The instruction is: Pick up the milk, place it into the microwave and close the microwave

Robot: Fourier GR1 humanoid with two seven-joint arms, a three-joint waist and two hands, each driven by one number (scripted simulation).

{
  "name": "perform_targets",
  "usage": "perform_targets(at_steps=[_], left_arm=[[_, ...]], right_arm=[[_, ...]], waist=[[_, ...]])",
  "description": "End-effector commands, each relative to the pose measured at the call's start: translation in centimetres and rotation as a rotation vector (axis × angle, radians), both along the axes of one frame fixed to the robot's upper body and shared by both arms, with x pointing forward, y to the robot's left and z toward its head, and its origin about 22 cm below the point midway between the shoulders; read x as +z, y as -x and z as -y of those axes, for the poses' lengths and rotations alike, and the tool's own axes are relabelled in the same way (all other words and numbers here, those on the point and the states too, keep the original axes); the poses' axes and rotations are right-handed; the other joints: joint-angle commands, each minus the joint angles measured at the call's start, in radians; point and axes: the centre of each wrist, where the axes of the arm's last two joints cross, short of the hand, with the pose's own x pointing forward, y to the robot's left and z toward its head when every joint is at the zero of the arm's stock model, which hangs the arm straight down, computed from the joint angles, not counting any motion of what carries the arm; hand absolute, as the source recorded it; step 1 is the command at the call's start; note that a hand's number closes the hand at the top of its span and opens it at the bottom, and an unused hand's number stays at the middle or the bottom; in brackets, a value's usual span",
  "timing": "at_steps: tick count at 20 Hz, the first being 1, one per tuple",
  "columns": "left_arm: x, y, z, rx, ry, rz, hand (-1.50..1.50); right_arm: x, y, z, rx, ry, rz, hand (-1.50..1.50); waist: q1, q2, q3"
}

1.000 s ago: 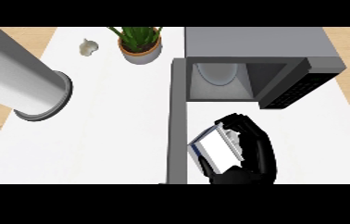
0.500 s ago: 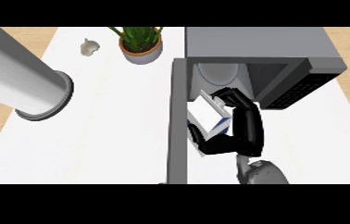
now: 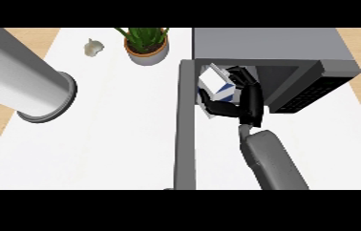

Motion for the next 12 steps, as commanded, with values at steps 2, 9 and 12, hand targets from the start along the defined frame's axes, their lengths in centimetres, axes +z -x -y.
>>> perform_targets(at_steps=[2, 9, 12], left_arm=[[1.1, 0.2, -1.4, -0.015, 0.003, 0.0, -1.5], [-0.2, -1.8, -1.4, -0.015, 0.011, -0.035, -1.5], [0.0, -2.0, -1.1, -0.023, 0.019, -0.029, -1.5]], right_arm=[[-1.2, -3.9, 2.2, -0.031, -0.01, -0.002, 1.5], [-1.8, -7.0, 2.7, -0.004, 0.077, 0.033, 1.5], [-3.6, -6.1, 0.8, -0.029, 0.119, 0.114, 1.5]], waist=[[0.009, 0.005, 0.001], [0.02, 0.011, 0.001], [0.023, 0.012, 0.001]])
